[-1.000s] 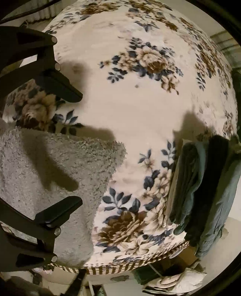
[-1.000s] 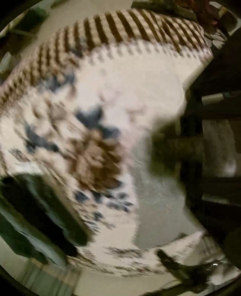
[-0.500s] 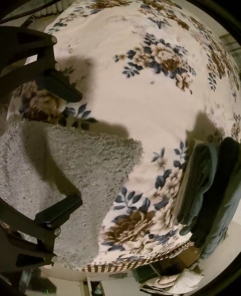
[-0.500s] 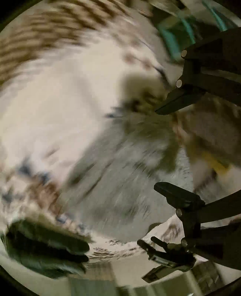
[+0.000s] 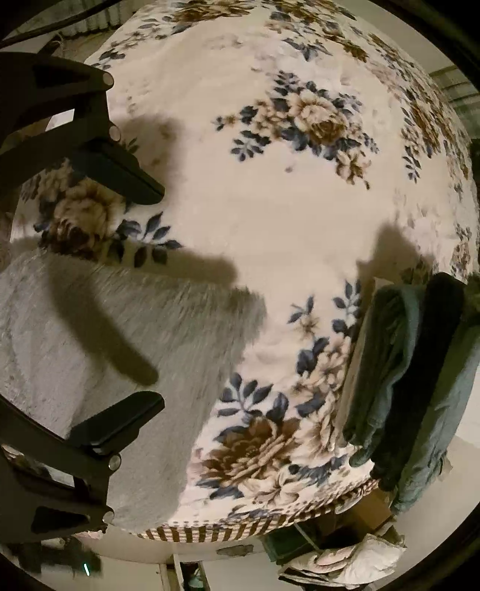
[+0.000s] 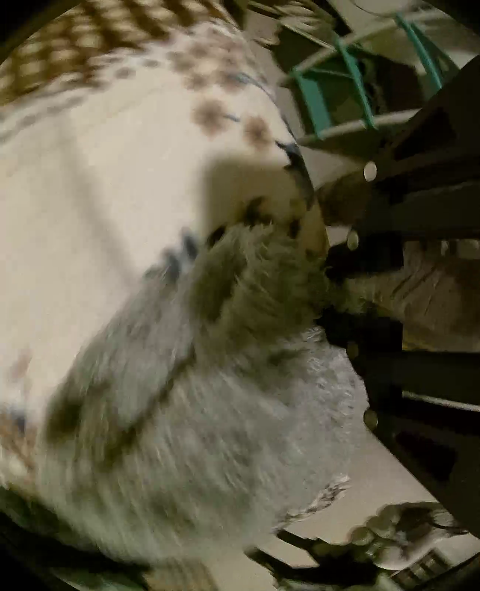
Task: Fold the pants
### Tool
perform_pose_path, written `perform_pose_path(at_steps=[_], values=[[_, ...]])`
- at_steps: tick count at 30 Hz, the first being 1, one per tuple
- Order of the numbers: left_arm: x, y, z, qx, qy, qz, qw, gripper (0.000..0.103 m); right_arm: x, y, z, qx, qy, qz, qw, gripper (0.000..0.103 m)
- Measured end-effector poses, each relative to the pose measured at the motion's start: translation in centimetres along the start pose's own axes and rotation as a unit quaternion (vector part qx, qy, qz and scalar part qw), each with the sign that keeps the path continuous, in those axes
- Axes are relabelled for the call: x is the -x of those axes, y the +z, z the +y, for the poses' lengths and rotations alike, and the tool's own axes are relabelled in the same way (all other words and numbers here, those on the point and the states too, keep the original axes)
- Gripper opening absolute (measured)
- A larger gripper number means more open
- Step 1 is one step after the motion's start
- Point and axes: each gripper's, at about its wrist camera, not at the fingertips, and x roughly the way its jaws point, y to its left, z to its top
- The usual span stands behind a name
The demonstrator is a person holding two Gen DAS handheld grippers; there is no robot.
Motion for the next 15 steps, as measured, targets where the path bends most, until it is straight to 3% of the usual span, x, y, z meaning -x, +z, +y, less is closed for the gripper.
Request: perform_pose_path(at_steps=[1,2,4,7,8,10,12,13,14,15], values=[[0.2,0.0,0.0,-0.003,-0.002,-0.004,1.0000,0.103,2.2,-0.1,1.1,0.014,-0.005,-0.035,0.999,0.062],[0.4,0.1,0.0,-0.005,-0.004,-0.007,1.0000,0.103,3.7,0.0,1.8,0.019,-0.001,-0.064,0.998,0.074],[0.6,0.3,0.1,-0.005,-0.004,-0.012,0.9999,0.103,6.8,1.1,3.6,0.037,0.029,-0.119,0.992,0.076],[0.3,0.7,0.5,0.001,-0.008,-0.017,0.9998,0.103,6.4,5.1,6.5,0.071,0.021,-0.133,0.988,0.076],[0.0,0.9,0.7,0.003,-0.010,-0.017,0.9998,0.103,5.3,6.0,7.3,0.082,0.011,-0.122,0.989,0.076],[-0.7,1.1,1.0,0.004,-0.011,-0.011,0.9999,0.103,2.0,8.8,9.5,0.115,-0.006,-0.056,0.992,0.076],[-1.7,1.4,1.4,0.009,-0.017,-0.003,0.9998,0.103,0.8,10.2,9.8,0.134,-0.028,-0.040,0.990,0.065],[-2.3,1.7,1.8,0.017,-0.023,0.003,0.9996,0.103,0.3,10.3,10.3,0.146,-0.044,-0.052,0.987,0.045],[-3.2,2.1,2.3,0.028,-0.034,0.010,0.9990,0.102,0.0,10.3,10.5,0.156,-0.055,-0.057,0.985,0.040],[-4.0,2.4,2.7,0.037,-0.043,0.018,0.9982,0.093,-0.1,10.3,10.4,0.156,-0.057,-0.060,0.984,0.037]])
